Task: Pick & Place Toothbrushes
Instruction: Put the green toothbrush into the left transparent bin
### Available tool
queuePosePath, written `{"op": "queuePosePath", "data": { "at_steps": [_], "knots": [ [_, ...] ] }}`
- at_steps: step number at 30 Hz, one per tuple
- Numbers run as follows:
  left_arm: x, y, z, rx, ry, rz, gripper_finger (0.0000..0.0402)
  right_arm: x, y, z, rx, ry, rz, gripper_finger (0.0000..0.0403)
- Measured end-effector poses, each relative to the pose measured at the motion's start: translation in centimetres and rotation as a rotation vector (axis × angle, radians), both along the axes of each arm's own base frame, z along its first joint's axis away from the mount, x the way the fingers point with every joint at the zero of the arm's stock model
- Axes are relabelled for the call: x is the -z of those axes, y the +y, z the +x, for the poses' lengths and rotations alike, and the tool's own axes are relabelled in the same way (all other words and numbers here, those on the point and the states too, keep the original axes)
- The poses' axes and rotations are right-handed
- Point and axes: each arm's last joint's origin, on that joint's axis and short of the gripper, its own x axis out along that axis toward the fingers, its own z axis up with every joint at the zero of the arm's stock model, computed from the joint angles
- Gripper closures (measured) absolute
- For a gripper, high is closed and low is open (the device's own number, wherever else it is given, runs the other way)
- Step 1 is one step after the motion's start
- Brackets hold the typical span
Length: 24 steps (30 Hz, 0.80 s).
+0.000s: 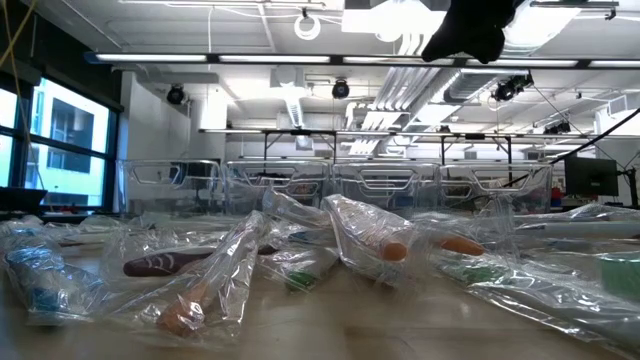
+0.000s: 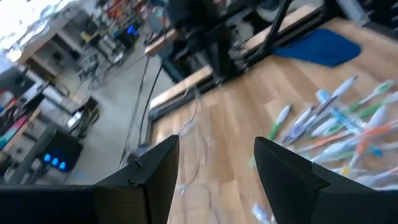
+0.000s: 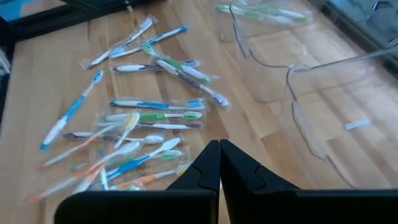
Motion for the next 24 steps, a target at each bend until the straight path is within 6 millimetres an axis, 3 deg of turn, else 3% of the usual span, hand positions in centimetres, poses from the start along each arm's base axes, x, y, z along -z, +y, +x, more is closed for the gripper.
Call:
{"op": "queuePosePath", "data": {
  "at_steps": [11, 24],
  "knots": [
    [0.1, -1.7, -0.4, 0.107, 0.01, 0.001, 0.0199, 1.6, 1.2, -0.1, 0.136, 0.085, 0.102, 0.0401],
    [0.2, -1.7, -0.3, 0.107, 0.018, 0.003, 0.0199, 3.2, 2.1, 0.4, 0.2, 0.172, 0.204, 0.0401]
  ]
}}
